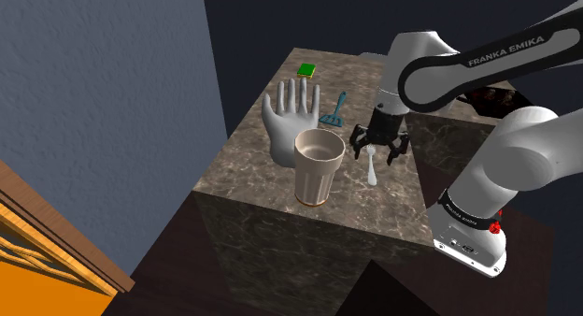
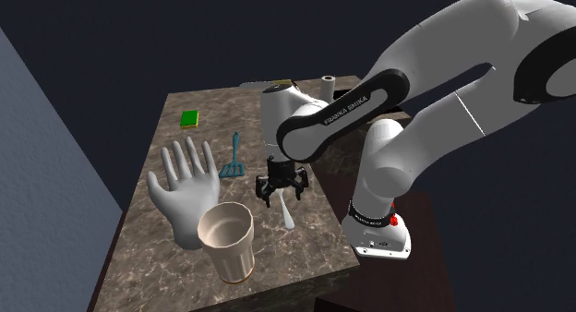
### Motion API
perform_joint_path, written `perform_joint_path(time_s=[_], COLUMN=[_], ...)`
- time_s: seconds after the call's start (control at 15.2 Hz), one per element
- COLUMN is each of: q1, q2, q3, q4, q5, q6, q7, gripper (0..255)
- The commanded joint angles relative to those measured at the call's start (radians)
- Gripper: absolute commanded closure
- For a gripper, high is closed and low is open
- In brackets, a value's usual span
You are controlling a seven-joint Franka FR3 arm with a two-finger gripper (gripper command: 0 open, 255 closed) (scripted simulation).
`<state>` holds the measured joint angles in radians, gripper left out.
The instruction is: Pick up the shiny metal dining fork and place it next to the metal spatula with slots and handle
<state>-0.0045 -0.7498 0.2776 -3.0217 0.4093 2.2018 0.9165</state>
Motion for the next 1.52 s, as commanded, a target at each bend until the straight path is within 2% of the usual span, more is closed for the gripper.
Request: perform_joint_path(time_s=[0.0,0.53,0.59,1.19,1.45], q1=[0.005,0.005,0.005,0.005,-0.004], q2=[0.023,0.023,0.023,0.023,-0.036], q3=[0.006,0.006,0.006,0.006,-0.006], q4=[-0.01,-0.01,-0.01,-0.01,0.018], q5=[0.011,0.011,0.011,0.011,-0.012], q6=[0.034,0.034,0.034,0.034,-0.052], q7=[-0.003,-0.003,-0.003,-0.003,0.011], gripper=[0,0,255,255,255])
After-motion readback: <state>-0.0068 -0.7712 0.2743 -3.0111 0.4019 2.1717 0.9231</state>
